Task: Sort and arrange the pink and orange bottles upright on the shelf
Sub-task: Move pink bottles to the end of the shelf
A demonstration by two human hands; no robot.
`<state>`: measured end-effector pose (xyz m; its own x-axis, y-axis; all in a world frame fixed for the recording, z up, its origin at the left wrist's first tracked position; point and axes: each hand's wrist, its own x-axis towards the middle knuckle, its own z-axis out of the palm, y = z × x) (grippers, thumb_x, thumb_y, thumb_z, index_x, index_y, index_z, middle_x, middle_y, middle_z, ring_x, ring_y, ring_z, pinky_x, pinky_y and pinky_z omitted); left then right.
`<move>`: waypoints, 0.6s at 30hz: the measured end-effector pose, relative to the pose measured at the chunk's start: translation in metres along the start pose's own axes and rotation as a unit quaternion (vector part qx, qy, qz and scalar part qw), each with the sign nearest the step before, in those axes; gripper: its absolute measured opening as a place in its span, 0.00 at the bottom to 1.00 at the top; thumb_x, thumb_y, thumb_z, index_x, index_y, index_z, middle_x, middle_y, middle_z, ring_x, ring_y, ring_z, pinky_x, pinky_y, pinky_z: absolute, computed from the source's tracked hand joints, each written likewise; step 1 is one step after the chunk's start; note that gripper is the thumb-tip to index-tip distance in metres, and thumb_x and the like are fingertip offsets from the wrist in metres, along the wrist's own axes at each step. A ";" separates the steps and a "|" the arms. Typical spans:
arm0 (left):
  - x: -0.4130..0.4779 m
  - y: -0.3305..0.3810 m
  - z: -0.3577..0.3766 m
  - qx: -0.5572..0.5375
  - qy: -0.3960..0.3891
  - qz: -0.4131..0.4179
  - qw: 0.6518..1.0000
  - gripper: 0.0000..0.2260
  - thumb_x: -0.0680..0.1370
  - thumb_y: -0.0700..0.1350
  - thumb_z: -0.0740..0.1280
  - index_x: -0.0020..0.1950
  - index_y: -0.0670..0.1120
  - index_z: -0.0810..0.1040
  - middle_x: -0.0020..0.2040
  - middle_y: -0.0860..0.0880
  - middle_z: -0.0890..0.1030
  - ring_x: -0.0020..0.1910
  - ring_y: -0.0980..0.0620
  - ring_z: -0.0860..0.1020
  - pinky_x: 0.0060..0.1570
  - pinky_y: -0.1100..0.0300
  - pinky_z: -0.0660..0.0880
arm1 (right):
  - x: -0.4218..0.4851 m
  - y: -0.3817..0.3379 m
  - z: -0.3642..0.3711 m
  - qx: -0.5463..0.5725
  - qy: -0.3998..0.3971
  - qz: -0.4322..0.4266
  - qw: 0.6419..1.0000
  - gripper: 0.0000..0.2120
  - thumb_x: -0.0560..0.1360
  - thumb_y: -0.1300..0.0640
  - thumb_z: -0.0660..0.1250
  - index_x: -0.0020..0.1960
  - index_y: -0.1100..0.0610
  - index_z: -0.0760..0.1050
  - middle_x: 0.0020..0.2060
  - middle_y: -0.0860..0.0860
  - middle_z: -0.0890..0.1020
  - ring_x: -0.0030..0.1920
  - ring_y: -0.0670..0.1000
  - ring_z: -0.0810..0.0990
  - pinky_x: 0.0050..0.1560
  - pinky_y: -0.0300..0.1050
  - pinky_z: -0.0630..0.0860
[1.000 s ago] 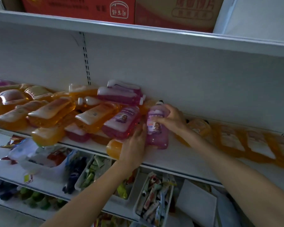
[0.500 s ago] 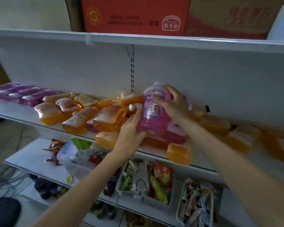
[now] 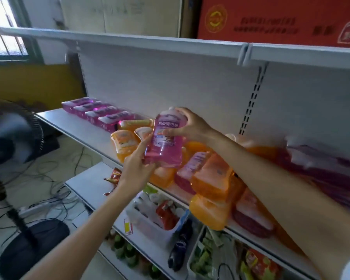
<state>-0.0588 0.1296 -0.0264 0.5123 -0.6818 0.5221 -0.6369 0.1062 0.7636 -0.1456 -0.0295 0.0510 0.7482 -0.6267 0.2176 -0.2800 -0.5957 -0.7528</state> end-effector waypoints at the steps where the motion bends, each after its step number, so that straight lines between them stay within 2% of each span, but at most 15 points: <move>1: 0.013 -0.010 -0.003 0.001 -0.002 -0.003 1.000 0.29 0.71 0.39 0.71 0.70 0.50 0.65 0.47 0.60 0.75 0.41 0.62 0.75 0.39 0.81 0.67 | 0.019 0.001 0.005 0.009 -0.007 0.002 1.000 0.43 0.61 0.44 0.78 0.71 0.53 0.64 0.64 0.51 0.74 0.60 0.52 0.76 0.59 0.52 0.76; 3: 0.044 -0.027 -0.009 0.016 -0.014 0.012 1.000 0.27 0.72 0.37 0.70 0.69 0.46 0.66 0.46 0.60 0.73 0.43 0.58 0.76 0.40 0.79 0.68 | 0.056 0.003 0.013 0.024 -0.009 0.005 1.000 0.43 0.60 0.45 0.79 0.70 0.53 0.66 0.63 0.51 0.75 0.59 0.53 0.77 0.57 0.54 0.77; 5: 0.075 -0.051 -0.016 0.022 -0.016 0.026 0.999 0.26 0.72 0.39 0.71 0.68 0.44 0.68 0.48 0.56 0.74 0.46 0.52 0.78 0.40 0.74 0.70 | 0.090 0.004 0.021 0.026 -0.009 0.010 1.000 0.42 0.61 0.45 0.79 0.70 0.53 0.65 0.62 0.52 0.75 0.59 0.54 0.77 0.54 0.54 0.79; 7: 0.101 -0.073 -0.024 0.011 -0.016 0.039 0.999 0.26 0.69 0.47 0.72 0.65 0.51 0.68 0.49 0.51 0.78 0.43 0.54 0.80 0.39 0.66 0.75 | 0.120 0.004 0.032 0.023 -0.009 0.008 1.000 0.41 0.62 0.46 0.78 0.71 0.52 0.64 0.63 0.52 0.73 0.58 0.55 0.76 0.50 0.55 0.80; 9: 0.119 -0.096 -0.029 0.038 -0.001 0.058 0.998 0.25 0.68 0.47 0.72 0.62 0.54 0.65 0.48 0.46 0.81 0.40 0.53 0.80 0.36 0.69 0.75 | 0.147 0.002 0.047 0.017 -0.003 -0.004 1.000 0.41 0.63 0.45 0.77 0.71 0.51 0.64 0.64 0.52 0.73 0.58 0.55 0.76 0.50 0.54 0.80; 11: 0.132 -0.121 -0.036 0.047 0.018 0.060 0.997 0.23 0.70 0.44 0.72 0.62 0.49 0.66 0.50 0.42 0.80 0.40 0.52 0.79 0.36 0.74 0.73 | 0.172 0.001 0.064 0.013 0.008 -0.014 1.000 0.40 0.63 0.46 0.77 0.70 0.52 0.65 0.63 0.52 0.74 0.57 0.53 0.76 0.53 0.50 0.79; 12: 0.138 -0.132 -0.041 0.042 0.033 0.059 0.997 0.22 0.71 0.47 0.70 0.61 0.48 0.66 0.51 0.42 0.79 0.41 0.51 0.78 0.38 0.72 0.75 | 0.184 0.000 0.075 0.015 0.013 -0.017 1.000 0.40 0.63 0.46 0.78 0.70 0.52 0.65 0.62 0.52 0.74 0.57 0.52 0.76 0.55 0.49 0.79; 14: 0.150 -0.159 -0.054 0.022 0.053 0.035 0.998 0.20 0.71 0.52 0.68 0.59 0.50 0.66 0.52 0.43 0.77 0.43 0.49 0.79 0.40 0.57 0.79 | 0.207 -0.004 0.097 0.015 0.020 -0.018 1.000 0.39 0.63 0.45 0.77 0.70 0.51 0.66 0.61 0.51 0.75 0.57 0.52 0.76 0.56 0.49 0.77; 16: 0.166 -0.186 -0.072 0.009 0.059 0.013 0.998 0.21 0.70 0.46 0.71 0.60 0.51 0.67 0.53 0.44 0.76 0.44 0.48 0.79 0.43 0.49 0.80 | 0.233 -0.009 0.120 0.016 0.021 -0.009 1.000 0.39 0.63 0.45 0.77 0.70 0.51 0.66 0.61 0.50 0.75 0.57 0.50 0.76 0.57 0.45 0.76; 18: 0.185 -0.212 -0.090 -0.004 0.065 -0.001 0.998 0.22 0.70 0.38 0.72 0.61 0.49 0.70 0.53 0.44 0.76 0.44 0.49 0.78 0.44 0.49 0.80 | 0.260 -0.013 0.146 0.039 0.032 0.013 0.999 0.39 0.62 0.46 0.78 0.69 0.52 0.67 0.60 0.49 0.75 0.57 0.50 0.76 0.57 0.44 0.75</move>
<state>0.2231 0.0465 -0.0578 0.5843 -0.5829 0.5647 -0.6310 0.1112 0.7678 0.1402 -0.1114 0.0264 0.7004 -0.6737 0.2357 -0.2492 -0.5403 -0.8038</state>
